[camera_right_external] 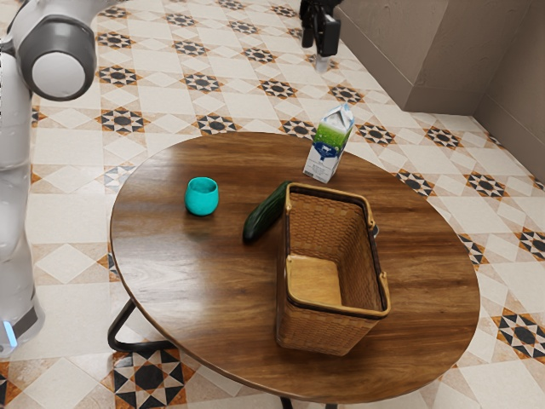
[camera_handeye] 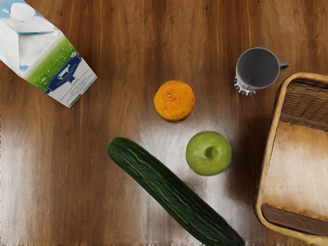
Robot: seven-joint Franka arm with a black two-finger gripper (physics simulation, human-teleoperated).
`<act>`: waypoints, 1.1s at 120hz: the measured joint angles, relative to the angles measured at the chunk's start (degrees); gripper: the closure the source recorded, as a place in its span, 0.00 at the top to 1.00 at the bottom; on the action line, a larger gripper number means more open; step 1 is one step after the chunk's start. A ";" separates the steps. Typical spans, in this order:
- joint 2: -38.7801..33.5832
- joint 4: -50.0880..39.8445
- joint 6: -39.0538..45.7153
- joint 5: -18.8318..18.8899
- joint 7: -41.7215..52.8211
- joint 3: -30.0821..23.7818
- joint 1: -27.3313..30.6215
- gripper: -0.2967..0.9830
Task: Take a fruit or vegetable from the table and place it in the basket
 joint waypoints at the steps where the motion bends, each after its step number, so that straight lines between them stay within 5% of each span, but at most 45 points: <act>1: 0.05 0.01 -0.05 0.06 0.04 0.00 0.03 0.77; 50: 3.18 -4.39 -2.32 -1.39 -3.19 -0.71 -0.26 0.77; 98: 8.49 -5.30 0.09 -0.57 -30.60 -0.68 -0.41 0.77; 132: 1.68 -22.66 13.91 -3.36 -49.83 -0.29 -0.20 0.77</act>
